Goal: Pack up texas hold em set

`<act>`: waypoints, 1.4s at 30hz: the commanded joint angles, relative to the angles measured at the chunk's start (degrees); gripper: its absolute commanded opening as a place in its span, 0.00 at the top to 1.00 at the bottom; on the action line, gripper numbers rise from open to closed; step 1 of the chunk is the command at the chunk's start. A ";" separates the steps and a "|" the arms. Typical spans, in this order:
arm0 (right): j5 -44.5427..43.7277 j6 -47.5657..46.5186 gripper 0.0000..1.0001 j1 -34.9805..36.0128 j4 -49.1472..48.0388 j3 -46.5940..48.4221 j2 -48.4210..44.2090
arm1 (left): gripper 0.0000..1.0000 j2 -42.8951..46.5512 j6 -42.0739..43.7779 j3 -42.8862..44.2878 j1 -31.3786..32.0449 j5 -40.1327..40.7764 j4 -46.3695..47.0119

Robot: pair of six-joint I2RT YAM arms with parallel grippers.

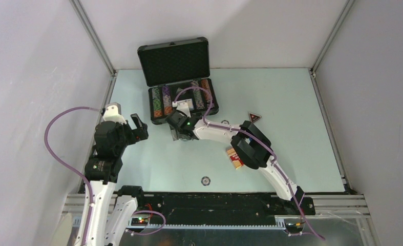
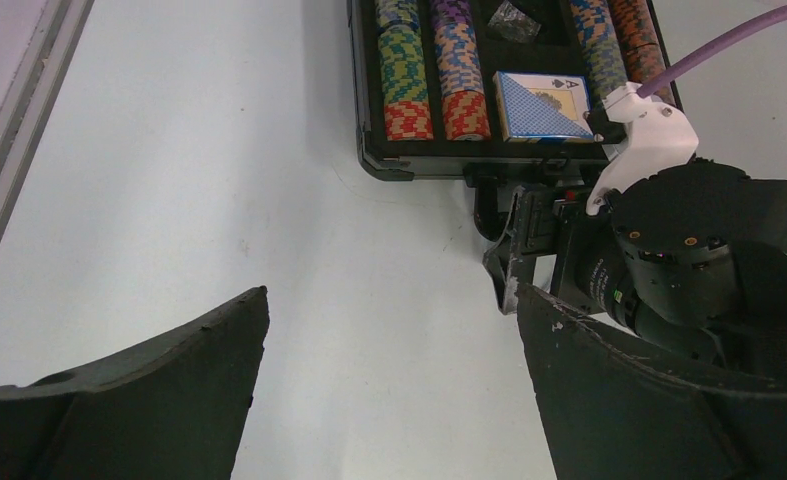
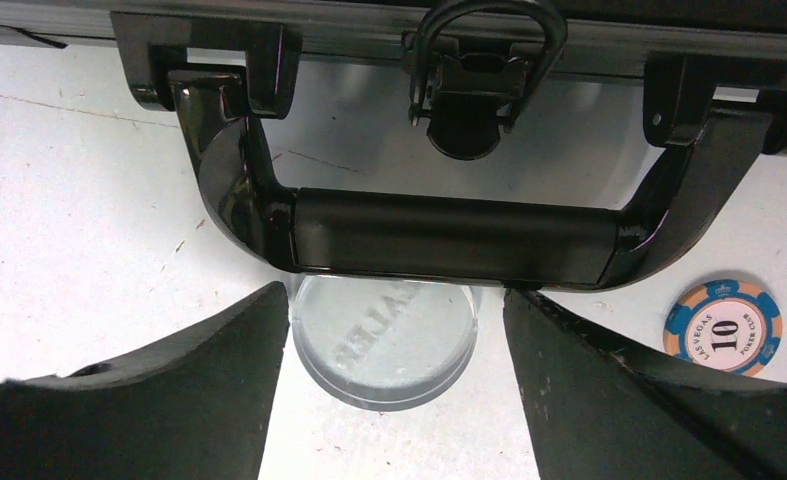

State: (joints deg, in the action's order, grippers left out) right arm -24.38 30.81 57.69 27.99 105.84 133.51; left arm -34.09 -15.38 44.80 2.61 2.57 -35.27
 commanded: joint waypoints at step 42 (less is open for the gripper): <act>-4.37 0.73 0.04 1.95 -1.87 -32.39 -33.10 | 0.02 -1.73 1.49 0.42 0.36 -0.81 0.99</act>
State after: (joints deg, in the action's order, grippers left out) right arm -26.55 33.17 59.29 25.15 72.95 107.37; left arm -35.75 -15.38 44.80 2.63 2.52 -35.27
